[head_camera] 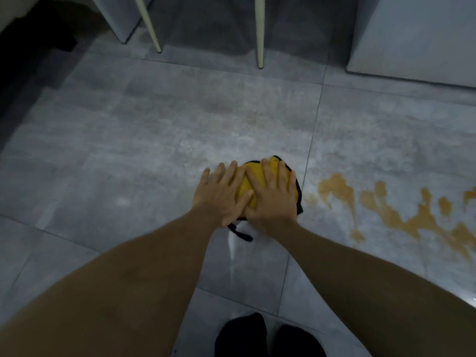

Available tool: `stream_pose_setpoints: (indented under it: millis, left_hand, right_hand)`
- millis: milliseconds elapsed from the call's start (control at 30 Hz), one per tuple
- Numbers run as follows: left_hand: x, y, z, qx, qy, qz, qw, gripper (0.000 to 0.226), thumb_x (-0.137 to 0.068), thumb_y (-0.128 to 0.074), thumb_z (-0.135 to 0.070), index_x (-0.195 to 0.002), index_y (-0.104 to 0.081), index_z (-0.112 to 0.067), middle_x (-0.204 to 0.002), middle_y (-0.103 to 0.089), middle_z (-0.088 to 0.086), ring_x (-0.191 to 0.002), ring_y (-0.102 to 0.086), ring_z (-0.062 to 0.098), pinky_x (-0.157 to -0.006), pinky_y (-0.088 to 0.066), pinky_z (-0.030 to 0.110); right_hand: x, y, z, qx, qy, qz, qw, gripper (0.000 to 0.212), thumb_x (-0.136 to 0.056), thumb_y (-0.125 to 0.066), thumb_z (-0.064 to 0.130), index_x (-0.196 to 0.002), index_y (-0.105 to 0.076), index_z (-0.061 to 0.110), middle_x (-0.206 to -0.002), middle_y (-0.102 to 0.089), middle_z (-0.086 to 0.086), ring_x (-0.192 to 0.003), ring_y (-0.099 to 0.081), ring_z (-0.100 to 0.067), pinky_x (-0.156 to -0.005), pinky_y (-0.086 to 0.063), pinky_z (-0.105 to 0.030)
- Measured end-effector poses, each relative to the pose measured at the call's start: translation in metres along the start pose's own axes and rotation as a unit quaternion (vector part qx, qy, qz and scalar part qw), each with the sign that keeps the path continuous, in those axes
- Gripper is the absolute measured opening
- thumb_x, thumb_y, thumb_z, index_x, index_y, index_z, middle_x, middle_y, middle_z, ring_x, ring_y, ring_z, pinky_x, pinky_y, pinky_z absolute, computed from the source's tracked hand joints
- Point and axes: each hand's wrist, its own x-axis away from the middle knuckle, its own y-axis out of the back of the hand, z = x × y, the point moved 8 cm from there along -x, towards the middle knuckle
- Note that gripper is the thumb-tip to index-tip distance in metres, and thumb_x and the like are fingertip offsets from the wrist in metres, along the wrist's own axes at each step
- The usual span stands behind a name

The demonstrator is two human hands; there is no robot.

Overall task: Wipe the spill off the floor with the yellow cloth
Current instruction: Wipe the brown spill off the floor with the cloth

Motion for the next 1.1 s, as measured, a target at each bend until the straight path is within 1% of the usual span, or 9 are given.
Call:
stream_pose_setpoints:
  millis: [133, 267, 433, 533, 633, 767, 900, 1033, 1100]
  left_hand:
    - [0.023, -0.022, -0.036, 0.002, -0.021, 0.02, 1.0, 0.072, -0.096, 0.0, -0.063, -0.156, 0.017, -0.026, -0.167, 0.018, 0.0, -0.153, 0.011, 0.026, -0.122, 0.001, 0.053]
    - [0.037, -0.039, -0.066, 0.025, -0.035, 0.012, 0.999, 0.072, -0.096, -0.001, -0.063, -0.155, 0.019, -0.028, -0.166, 0.02, -0.001, -0.153, 0.015, 0.026, -0.122, 0.001, 0.053]
    - [0.017, -0.03, -0.072, 0.019, -0.031, -0.014, 0.999, 0.072, -0.097, -0.003, -0.062, -0.156, 0.019, -0.026, -0.166, 0.019, 0.001, -0.153, 0.013, 0.026, -0.122, 0.001, 0.053]
    - [-0.009, -0.016, -0.075, 0.015, -0.034, -0.021, 0.999, 0.07, -0.099, -0.005, -0.06, -0.156, 0.018, -0.027, -0.166, 0.019, 0.002, -0.153, 0.013, 0.027, -0.121, 0.001, 0.054]
    - [-0.042, 0.004, -0.083, 0.015, -0.046, -0.034, 0.998, 0.07, -0.098, -0.005, -0.061, -0.157, 0.015, -0.028, -0.166, 0.019, 0.001, -0.153, 0.011, 0.027, -0.122, -0.001, 0.054]
    - [-0.074, 0.02, -0.1, 0.012, -0.08, -0.043, 0.996, 0.07, -0.098, -0.004, -0.061, -0.157, 0.014, -0.028, -0.167, 0.018, 0.001, -0.153, 0.012, 0.026, -0.122, 0.002, 0.051]
    - [-0.067, 0.015, -0.125, 0.007, -0.097, -0.038, 0.994, 0.073, -0.098, -0.002, -0.062, -0.157, 0.015, -0.022, -0.167, 0.016, 0.001, -0.153, 0.01, 0.026, -0.122, 0.0, 0.051]
    - [-0.039, 0.003, -0.149, 0.003, -0.143, -0.029, 0.989, 0.074, -0.098, -0.007, -0.063, -0.157, 0.013, -0.025, -0.167, 0.013, 0.0, -0.154, 0.008, 0.024, -0.122, 0.001, 0.051]
    - [-0.025, -0.003, -0.163, -0.014, -0.164, -0.021, 0.986, 0.073, -0.097, -0.007, -0.064, -0.157, 0.013, -0.028, -0.167, 0.013, -0.001, -0.154, 0.008, 0.024, -0.122, 0.001, 0.05]
  right_hand:
    - [0.062, 0.007, -0.011, -0.015, 0.013, -0.049, 0.999, 0.075, -0.093, -0.046, 0.066, -0.158, -0.037, 0.032, -0.17, -0.024, -0.012, -0.156, -0.011, -0.047, -0.122, -0.011, -0.066]
    - [0.094, 0.005, -0.026, 0.015, -0.018, -0.018, 1.0, 0.076, -0.091, -0.043, 0.064, -0.16, -0.031, 0.035, -0.171, -0.018, -0.01, -0.156, -0.007, -0.045, -0.123, -0.009, -0.065]
    - [0.078, 0.011, -0.042, 0.001, -0.02, -0.071, 0.997, 0.073, -0.091, -0.054, 0.06, -0.157, -0.039, 0.032, -0.168, -0.027, -0.011, -0.154, -0.016, -0.047, -0.121, -0.011, -0.067]
    - [0.044, 0.018, -0.069, 0.016, -0.051, -0.056, 0.997, 0.072, -0.094, -0.038, 0.066, -0.159, -0.031, 0.038, -0.172, -0.018, -0.007, -0.156, -0.009, -0.045, -0.122, -0.003, -0.067]
    - [0.008, 0.03, -0.102, 0.027, -0.08, -0.02, 0.996, 0.081, -0.087, -0.025, 0.073, -0.161, -0.022, 0.041, -0.174, -0.006, -0.007, -0.157, 0.0, -0.044, -0.123, 0.001, -0.067]
    - [-0.009, 0.036, -0.127, 0.033, -0.092, -0.01, 0.995, 0.078, -0.09, -0.031, 0.07, -0.161, -0.016, 0.042, -0.174, -0.001, -0.006, -0.157, 0.006, -0.042, -0.123, 0.002, -0.067]
    - [0.006, 0.032, -0.132, 0.055, -0.097, 0.001, 0.994, 0.077, -0.094, -0.039, 0.064, -0.163, -0.014, 0.039, -0.174, 0.003, -0.007, -0.157, 0.007, -0.043, -0.123, 0.0, -0.066]
    - [0.063, 0.04, -0.143, 0.021, -0.108, -0.037, 0.993, 0.076, -0.092, -0.037, 0.066, -0.161, -0.027, 0.036, -0.172, -0.014, -0.01, -0.156, -0.007, -0.046, -0.12, -0.01, -0.07]
    - [0.1, 0.041, -0.151, 0.033, -0.126, -0.037, 0.991, 0.08, -0.09, -0.035, 0.074, -0.16, -0.028, 0.037, -0.171, -0.018, -0.01, -0.155, -0.011, -0.047, -0.121, -0.011, -0.069]
